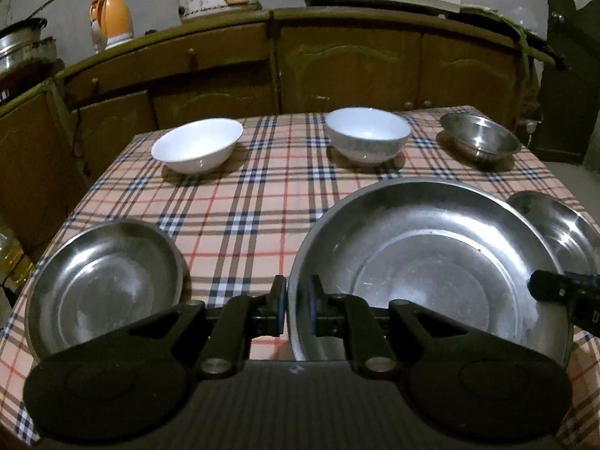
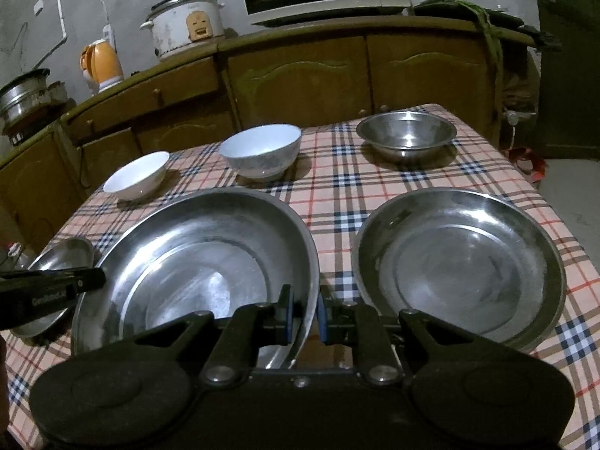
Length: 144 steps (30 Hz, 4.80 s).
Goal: Organize plates and bowls
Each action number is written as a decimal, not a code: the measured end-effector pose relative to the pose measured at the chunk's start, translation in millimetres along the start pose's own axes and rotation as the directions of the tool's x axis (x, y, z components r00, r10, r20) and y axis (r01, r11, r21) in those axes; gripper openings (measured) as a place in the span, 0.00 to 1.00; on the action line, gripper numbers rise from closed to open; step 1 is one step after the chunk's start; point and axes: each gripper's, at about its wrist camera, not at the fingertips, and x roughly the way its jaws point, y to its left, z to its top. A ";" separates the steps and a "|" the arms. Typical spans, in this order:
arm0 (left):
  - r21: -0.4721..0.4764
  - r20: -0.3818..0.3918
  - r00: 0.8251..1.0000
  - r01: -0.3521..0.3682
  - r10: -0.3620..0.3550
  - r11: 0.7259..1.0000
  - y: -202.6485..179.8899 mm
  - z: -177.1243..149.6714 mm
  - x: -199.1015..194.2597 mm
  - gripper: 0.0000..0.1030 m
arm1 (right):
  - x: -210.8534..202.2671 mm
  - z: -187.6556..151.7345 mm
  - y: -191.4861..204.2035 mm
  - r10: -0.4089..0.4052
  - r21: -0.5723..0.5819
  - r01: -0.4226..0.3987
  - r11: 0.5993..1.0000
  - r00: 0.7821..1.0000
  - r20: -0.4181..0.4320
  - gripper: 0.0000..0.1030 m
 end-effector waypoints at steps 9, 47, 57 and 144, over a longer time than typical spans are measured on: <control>-0.024 -0.031 1.000 0.001 -0.002 1.000 4.8 -10.0 11.4 0.12 | 15.9 -8.9 2.3 -0.003 -0.011 0.003 1.000 1.000 -0.029 0.17; -0.018 -0.046 0.999 0.002 -0.003 1.000 -3.7 -18.6 34.0 0.18 | 41.4 -16.3 -4.0 -0.036 -0.024 0.034 0.999 0.996 -0.081 0.19; -0.032 -0.034 0.999 -0.005 0.004 0.999 -2.3 -17.0 29.2 0.27 | 31.4 -10.9 -6.8 -0.053 -0.013 0.053 0.999 0.998 -0.043 0.33; 0.209 -0.130 0.955 0.288 -0.266 0.934 -203.8 47.6 79.1 0.22 | -3.9 8.4 -188.3 -0.321 0.296 0.318 0.901 0.946 -0.041 0.22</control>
